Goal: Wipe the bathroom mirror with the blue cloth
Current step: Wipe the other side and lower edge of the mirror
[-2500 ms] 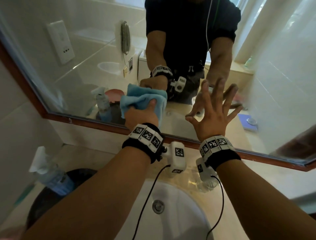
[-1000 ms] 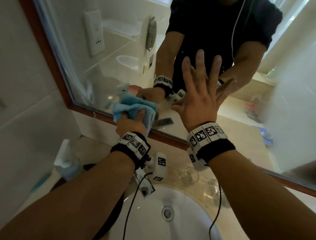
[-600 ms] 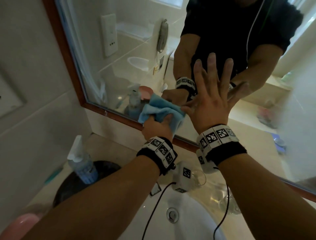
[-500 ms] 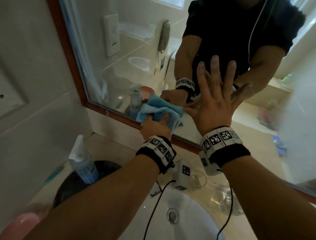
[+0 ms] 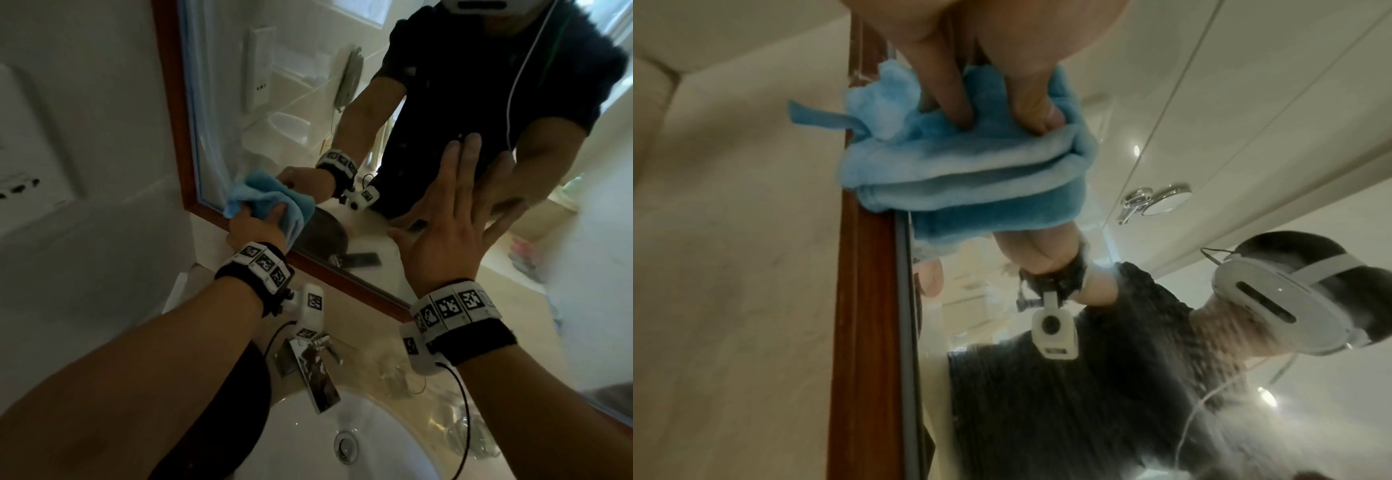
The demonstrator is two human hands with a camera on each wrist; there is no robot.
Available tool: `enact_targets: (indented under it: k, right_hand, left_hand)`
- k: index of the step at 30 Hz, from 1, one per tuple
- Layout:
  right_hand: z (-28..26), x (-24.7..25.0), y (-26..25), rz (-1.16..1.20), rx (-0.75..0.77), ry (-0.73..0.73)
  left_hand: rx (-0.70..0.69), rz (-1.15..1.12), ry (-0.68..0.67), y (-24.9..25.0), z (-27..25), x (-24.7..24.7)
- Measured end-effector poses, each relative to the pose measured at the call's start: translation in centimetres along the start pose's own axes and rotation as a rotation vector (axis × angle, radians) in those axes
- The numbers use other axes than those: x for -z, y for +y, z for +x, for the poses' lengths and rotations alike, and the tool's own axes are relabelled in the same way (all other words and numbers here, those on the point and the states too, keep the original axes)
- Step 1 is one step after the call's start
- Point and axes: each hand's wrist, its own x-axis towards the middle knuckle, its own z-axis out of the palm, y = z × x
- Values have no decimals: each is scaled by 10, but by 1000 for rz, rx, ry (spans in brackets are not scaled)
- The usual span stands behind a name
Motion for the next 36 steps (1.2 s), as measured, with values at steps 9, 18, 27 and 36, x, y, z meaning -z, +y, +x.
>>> enact_targets:
  k: [9, 18, 27, 36]
  right_hand:
    - [35, -8, -83, 126, -60, 67]
    - [34, -17, -93, 141, -112, 65]
    - [35, -16, -98, 161, -132, 52]
    - [33, -14, -101, 177, -144, 36]
  left_hand:
    - [9, 37, -2, 4, 43, 32]
    - [-19, 10, -7, 3, 61, 48]
    - [9, -101, -60, 33, 63, 62]
    - [-143, -136, -40, 95, 60, 69]
